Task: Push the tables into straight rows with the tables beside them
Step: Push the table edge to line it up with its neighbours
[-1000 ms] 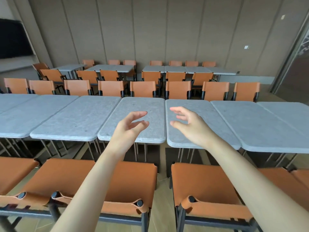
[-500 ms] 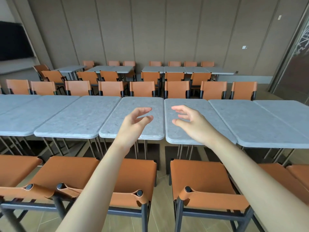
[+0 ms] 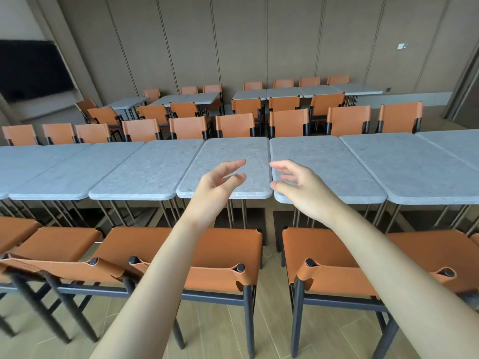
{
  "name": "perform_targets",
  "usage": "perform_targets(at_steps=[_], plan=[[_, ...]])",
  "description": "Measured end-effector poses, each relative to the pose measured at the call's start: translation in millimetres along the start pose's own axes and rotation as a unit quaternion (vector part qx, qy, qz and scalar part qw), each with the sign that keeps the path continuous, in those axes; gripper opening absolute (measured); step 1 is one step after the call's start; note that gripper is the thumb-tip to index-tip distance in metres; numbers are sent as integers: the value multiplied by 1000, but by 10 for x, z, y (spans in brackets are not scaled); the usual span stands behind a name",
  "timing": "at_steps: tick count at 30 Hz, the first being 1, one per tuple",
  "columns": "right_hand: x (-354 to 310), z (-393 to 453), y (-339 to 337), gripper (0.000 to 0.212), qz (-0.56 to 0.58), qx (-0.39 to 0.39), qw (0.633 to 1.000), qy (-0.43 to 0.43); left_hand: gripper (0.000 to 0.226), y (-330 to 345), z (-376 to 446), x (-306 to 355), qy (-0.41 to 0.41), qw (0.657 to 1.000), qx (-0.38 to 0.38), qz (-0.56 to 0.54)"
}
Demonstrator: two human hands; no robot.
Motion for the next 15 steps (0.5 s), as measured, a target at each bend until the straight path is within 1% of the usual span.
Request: perform_targets(at_steps=[6, 15], plan=[[-130, -145, 179, 47, -9, -13, 1000, -2, 32, -238, -213, -81, 0, 1000, 16, 9], [-230, -80, 497, 51, -31, -31, 999, 6, 31, -596, -214, -253, 4, 1000, 18, 21]])
Point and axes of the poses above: each hand's wrist, its own z-axis towards the middle knuckle, its own y-axis out of the palm, x = y × z, the point moved 6 cm from there along z, towards the middle knuckle, and after that the axes turned 5 degrees about x, right-handed, at the moved point
